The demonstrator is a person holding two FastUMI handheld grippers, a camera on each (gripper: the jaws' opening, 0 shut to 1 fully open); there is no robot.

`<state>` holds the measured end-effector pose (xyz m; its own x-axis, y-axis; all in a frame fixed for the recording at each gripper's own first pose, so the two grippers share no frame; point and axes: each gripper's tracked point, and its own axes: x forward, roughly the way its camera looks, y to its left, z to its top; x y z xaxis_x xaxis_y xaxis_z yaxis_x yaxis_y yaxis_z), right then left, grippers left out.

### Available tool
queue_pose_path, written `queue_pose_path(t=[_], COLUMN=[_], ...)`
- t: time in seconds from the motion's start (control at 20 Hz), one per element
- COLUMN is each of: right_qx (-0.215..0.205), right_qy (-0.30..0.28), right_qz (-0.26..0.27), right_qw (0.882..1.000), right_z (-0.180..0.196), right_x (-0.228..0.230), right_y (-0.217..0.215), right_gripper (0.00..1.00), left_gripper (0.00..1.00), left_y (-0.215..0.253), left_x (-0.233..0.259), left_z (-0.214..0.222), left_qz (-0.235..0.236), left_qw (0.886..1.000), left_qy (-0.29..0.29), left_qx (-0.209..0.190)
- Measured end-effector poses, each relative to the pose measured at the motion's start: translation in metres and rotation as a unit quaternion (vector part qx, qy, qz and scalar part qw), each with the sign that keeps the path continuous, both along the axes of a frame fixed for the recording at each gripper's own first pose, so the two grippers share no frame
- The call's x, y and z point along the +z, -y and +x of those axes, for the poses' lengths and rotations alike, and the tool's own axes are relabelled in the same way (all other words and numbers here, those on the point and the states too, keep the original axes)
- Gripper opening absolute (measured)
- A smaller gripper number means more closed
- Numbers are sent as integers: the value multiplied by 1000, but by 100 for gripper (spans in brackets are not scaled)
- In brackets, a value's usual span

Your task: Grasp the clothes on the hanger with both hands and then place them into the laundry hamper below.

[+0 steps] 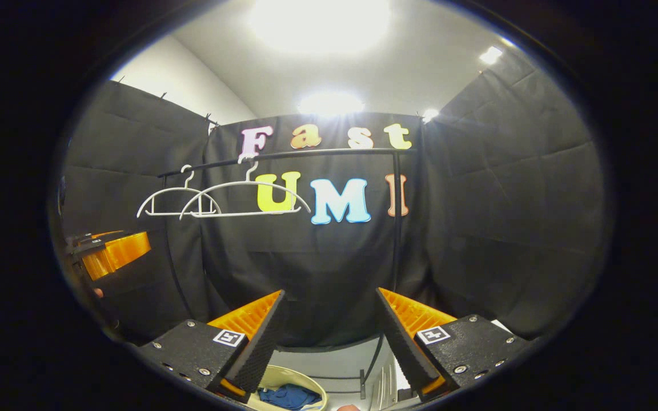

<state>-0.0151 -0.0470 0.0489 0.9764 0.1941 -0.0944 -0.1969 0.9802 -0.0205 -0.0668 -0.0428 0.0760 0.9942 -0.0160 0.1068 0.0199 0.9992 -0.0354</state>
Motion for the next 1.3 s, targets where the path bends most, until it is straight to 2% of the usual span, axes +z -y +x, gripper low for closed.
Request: queue_pose_path(t=[0.25,0.45,0.5,0.75,0.8,0.85,1.25,1.3], right_qx=[-21,-27,-27,-26,-26,-27,-32,-33], right_qy=[34,57,62,66,66,66,62,63], right_qz=[2,-11,-10,-2,-1,0,5,4], right_qw=[999,998,998,997,997,997,998,997], right_z=[-26,-42,-44,-42,-40,-41,-47,-47], right_x=[15,19,21,25,25,25,26,26], right_y=[19,19,19,11,10,9,10,10], right_gripper=[93,91,93,94,94,94,94,94], left_gripper=[100,100,100,100,96,100,100,96], left_y=[-14,-18,-18,-20,-22,-22,-24,-25], left_x=[-1,-5,-5,-3,-3,-3,-5,-4], left_z=[-22,-31,-34,-40,-41,-44,-51,-50], left_qz=[1,7,7,12,13,13,12,13], left_qw=[1000,1000,1000,1000,999,999,999,999], left_qy=[-2,-6,-7,-4,-3,-3,-5,-5], left_qx=[19,25,25,28,30,31,34,35])
